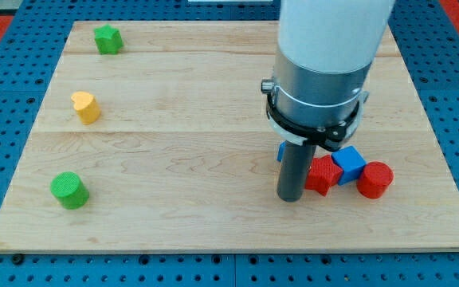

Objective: Push green circle into red blocks

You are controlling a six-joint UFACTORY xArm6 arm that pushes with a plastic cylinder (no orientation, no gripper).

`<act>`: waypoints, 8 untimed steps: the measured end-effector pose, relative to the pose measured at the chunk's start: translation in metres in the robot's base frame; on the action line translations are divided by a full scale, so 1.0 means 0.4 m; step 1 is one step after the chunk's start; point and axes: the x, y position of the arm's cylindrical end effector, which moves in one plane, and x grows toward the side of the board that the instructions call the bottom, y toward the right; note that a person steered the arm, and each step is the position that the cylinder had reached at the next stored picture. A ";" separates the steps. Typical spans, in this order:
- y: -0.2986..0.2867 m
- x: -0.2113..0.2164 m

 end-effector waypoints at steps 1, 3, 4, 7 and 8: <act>-0.132 0.095; -0.680 0.131; -0.819 0.033; -0.477 0.039; -0.486 0.072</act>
